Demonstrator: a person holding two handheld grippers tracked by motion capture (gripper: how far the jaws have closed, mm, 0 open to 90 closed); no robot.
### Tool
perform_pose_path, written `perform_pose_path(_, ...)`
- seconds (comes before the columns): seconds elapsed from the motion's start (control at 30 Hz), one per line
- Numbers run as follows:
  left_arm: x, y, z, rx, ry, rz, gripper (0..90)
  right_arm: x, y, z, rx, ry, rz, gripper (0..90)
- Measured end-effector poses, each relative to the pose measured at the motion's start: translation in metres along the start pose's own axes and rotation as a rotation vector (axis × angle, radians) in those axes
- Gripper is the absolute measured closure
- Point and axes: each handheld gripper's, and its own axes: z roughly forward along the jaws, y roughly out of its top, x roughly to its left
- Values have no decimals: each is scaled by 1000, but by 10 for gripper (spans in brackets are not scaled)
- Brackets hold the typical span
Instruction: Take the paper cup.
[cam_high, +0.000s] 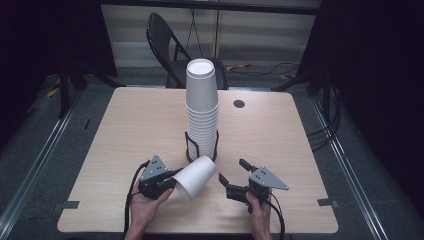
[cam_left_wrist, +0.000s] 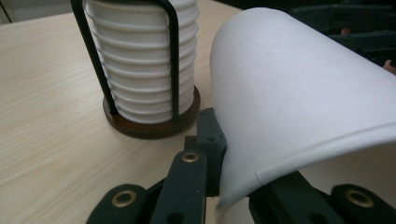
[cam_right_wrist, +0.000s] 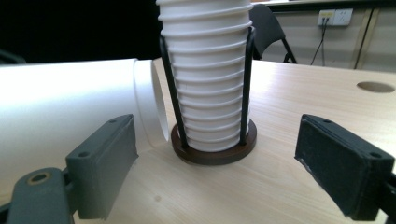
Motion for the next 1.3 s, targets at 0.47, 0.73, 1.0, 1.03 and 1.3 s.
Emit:
perform_pose_path(0.47, 5, 23, -1, 143, -15, 9, 865, 30, -7, 9, 125, -41, -337, 133)
perform_pose_path(0.73, 5, 36, 4, 222, -22, 35, 866, 43, -13, 11, 152, -26, -506, 138)
perform_pose_path(1.0, 3, 43, 16, 342, -47, 44, 866, 51, -13, 12, 170, -7, -576, 133)
perform_pose_path(1.03, 3, 44, 17, 350, -53, 42, 866, 51, -13, 13, 182, 3, -586, 133)
perform_pose_path(1.3, 2, 46, 24, 427, -81, 53, 866, 64, -11, 13, 182, 21, -705, 129)
